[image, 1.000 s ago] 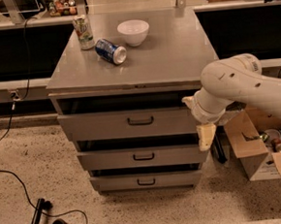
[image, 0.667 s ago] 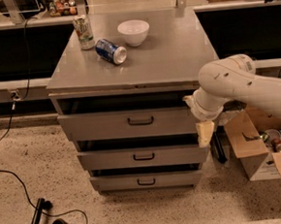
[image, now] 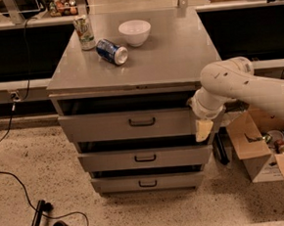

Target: Open top drawer

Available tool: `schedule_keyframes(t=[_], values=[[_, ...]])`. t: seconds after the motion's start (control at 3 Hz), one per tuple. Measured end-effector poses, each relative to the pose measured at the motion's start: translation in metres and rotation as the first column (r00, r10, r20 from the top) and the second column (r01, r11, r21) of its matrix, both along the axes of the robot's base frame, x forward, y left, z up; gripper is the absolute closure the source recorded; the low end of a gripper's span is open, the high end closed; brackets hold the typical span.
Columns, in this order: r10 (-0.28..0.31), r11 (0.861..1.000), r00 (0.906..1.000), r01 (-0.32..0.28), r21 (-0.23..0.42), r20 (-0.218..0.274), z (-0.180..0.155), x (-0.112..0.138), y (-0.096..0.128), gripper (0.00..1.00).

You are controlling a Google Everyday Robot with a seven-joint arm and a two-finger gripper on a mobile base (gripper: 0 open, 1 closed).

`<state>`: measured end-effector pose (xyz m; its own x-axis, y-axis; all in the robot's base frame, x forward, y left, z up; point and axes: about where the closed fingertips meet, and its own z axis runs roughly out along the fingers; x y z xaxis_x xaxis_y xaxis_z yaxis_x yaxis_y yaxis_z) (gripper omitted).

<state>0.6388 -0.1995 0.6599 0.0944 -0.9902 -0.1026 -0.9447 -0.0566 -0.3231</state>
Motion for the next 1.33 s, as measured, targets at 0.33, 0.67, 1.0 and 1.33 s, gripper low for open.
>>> schedule_keyframes(t=[0.33, 0.67, 1.0, 1.33], values=[[-0.003, 0.999, 0.9999, 0.003, 0.036, -0.017, 0.001, -0.005, 0.006, 0.33], [0.010, 0.996, 0.9988, -0.006, 0.085, -0.049, 0.009, -0.025, 0.012, 0.32], [0.040, 0.988, 0.9960, -0.028, 0.153, -0.080, 0.031, -0.060, 0.019, 0.29], [0.118, 0.975, 0.9848, -0.090, 0.204, -0.128, 0.062, -0.093, 0.030, 0.23]])
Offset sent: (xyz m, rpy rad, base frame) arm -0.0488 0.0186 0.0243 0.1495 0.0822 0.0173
